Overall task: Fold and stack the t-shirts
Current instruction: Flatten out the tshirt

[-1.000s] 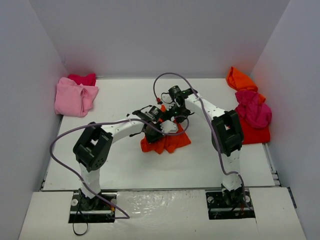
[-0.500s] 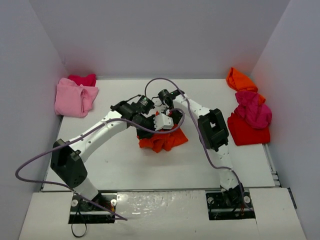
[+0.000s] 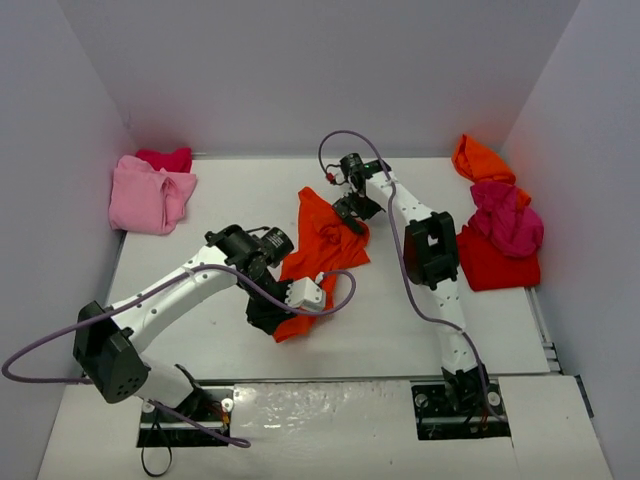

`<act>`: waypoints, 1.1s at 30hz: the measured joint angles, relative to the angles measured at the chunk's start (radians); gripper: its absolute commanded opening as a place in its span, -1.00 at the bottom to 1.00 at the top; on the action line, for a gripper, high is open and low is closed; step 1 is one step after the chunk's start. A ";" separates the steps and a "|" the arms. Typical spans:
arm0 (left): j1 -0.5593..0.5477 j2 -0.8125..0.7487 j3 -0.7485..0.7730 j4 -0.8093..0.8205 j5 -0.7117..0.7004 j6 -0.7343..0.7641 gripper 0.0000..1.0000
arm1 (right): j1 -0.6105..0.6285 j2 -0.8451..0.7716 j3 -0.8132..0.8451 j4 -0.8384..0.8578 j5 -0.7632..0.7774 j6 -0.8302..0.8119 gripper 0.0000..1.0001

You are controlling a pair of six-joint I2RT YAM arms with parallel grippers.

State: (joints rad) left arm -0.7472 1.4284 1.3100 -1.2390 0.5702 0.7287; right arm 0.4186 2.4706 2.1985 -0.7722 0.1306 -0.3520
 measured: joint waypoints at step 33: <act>-0.139 0.089 -0.290 0.400 -0.281 -0.095 -0.02 | -0.124 -0.665 -0.554 0.144 0.041 -0.102 1.00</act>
State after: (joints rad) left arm -0.8864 1.5170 1.0195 -0.8385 0.2896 0.6332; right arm 0.2950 1.8060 1.6447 -0.6284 0.1712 -0.4544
